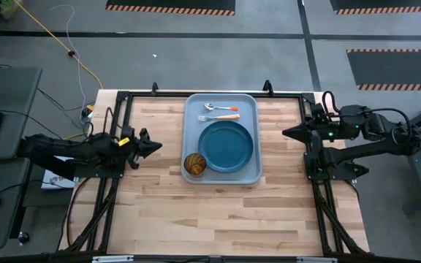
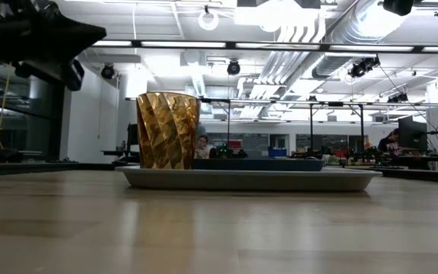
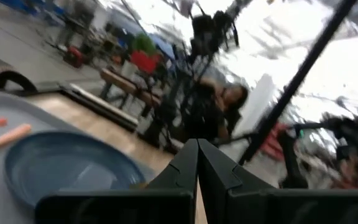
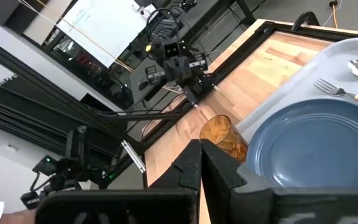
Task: Pick and place plate/cup/fork/spoon on tray
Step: Return to Home Position
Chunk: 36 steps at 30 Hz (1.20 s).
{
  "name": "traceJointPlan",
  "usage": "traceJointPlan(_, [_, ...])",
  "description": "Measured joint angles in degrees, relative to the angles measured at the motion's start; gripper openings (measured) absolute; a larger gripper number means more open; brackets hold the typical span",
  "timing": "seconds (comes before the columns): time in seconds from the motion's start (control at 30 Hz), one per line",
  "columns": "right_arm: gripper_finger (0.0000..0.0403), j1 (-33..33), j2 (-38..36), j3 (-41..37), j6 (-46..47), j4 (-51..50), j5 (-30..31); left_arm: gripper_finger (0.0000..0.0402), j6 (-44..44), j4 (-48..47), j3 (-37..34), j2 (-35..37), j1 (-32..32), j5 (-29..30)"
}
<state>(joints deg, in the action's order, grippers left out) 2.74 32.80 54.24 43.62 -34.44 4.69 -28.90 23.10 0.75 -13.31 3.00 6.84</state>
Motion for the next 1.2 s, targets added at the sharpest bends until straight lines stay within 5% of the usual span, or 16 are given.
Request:
traceJointPlan(0.2, [0.0, 0.0, 0.0, 0.0, 1.4, 0.0, -0.8, 0.0, -0.9, -5.8, 0.0, 4.5, -1.6, -3.8])
traceJointPlan(0.43, [0.0, 0.0, 0.0, 0.0, 1.4, 0.0, -1.3, 0.0, 0.5, -15.8, 0.0, 13.1, -1.8, -0.4])
traceJointPlan(1.2, [0.0, 0.0, 0.8, 0.0, -9.4, 2.3, -1.6, 0.0001, 18.2, -21.6, 0.0, 7.4, -1.9, 0.6])
